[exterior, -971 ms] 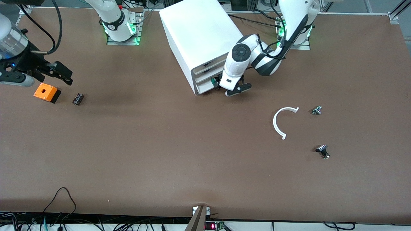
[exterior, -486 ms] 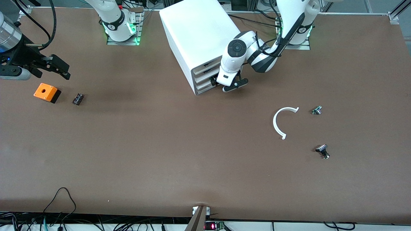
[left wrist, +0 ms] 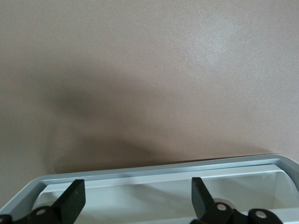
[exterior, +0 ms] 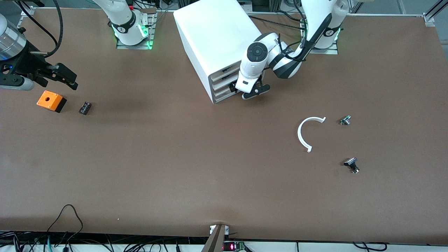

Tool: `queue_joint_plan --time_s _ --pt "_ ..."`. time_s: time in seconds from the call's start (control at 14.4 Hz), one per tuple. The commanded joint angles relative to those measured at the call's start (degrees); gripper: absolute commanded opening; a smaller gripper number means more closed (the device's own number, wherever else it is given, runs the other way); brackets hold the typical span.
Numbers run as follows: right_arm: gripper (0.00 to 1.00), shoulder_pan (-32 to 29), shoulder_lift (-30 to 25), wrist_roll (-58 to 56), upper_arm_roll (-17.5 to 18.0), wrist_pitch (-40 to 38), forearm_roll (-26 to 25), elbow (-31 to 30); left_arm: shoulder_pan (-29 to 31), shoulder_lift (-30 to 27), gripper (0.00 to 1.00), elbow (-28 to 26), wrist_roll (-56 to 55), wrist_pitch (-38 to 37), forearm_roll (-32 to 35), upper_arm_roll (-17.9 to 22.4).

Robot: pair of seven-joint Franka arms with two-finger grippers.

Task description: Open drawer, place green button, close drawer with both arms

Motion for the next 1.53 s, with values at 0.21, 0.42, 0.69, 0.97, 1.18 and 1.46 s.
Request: queue_joint_plan --time_s 0.21,0.42,0.69,0.97,1.18,1.46 --pt "1.00 -1.0 -0.7 0.1 0.8 0.7 0.2 -0.7 7.2 -1.7 1.00 1.6 8.4 -1.8 1.4 -1.3" --pt "1.00 -1.0 -0.7 -0.8 0.8 0.5 0.2 -0.3 12.1 -2.5 1.00 5.5 15.0 -6.7 1.4 -1.3" --pt "1.00 -1.1 -0.7 -4.4 0.4 0.7 0.3 -0.2 14.8 -3.5 1.00 20.3 24.1 -32.9 1.4 -0.8" --pt "1.00 -1.1 -0.7 -4.3 -0.3 0.1 0.8 -0.2 21.1 -3.9 1.00 31.8 35.0 -48.4 1.7 -0.8" --pt "1.00 -1.1 -0.7 -4.0 -0.4 0.1 0.9 -0.2 26.2 -4.6 1.00 40.0 46.8 -57.4 4.1 -0.9" --pt "1.00 -1.1 -0.7 -5.5 -0.9 -0.5 0.7 0.4 35.3 -5.0 1.00 46.5 65.3 -63.7 3.2 -1.7"
